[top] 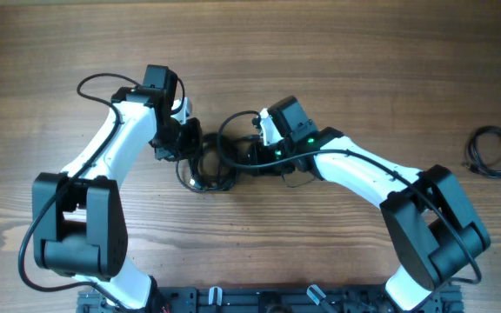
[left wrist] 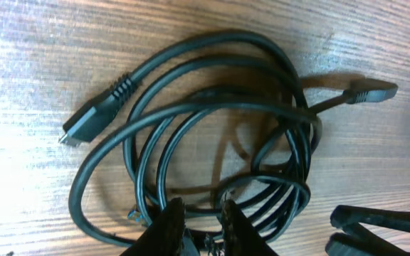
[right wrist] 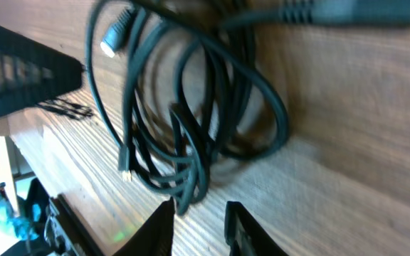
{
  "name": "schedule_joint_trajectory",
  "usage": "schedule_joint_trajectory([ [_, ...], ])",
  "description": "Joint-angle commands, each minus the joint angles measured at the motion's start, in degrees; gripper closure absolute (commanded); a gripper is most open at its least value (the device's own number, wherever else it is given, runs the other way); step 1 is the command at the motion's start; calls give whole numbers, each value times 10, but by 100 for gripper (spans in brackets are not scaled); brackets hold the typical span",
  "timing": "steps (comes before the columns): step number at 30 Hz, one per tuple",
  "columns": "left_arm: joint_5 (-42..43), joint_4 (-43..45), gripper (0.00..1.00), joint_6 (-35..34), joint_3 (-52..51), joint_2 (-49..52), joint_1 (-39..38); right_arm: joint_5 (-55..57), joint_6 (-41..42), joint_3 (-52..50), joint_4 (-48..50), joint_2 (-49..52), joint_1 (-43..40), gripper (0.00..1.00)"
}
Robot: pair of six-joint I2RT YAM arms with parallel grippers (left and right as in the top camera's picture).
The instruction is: Untangle cables
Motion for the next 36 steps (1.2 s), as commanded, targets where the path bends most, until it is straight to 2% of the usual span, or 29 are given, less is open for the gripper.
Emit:
schedule_joint_trajectory([
  [1,0,31,79,1,-28,16,0,35,-31,7,23,-14,14,74],
  [5,8,59,82,2,-47,17,-2,127,-42,7,21,-12,34,73],
  [9,69,57,78,40,-41,-1,-7,172,-42,7,25,-12,33,69],
  [11,83,57,77,40,-37,-26,-7,163,-42,7,26,-12,21,68],
  [15,73,59,76,22,-36,-72,-17,74,-40,7,16,-12,-20,67],
  [19,38,50,75,14,-48,-71,-53,63,-35,7,-29,-12,-70,61],
  [23,-26,54,68,7,-51,-71,-115,42,-41,7,-68,-12,-93,59],
  [29,-165,80,66,-137,-51,-71,-194,43,-42,7,-86,-12,-93,53],
  [33,-273,88,73,-260,-53,-71,-228,43,-43,7,-84,-12,-93,52],
  [36,-256,98,78,-310,-58,-71,-236,49,-59,7,-88,-12,-93,49],
])
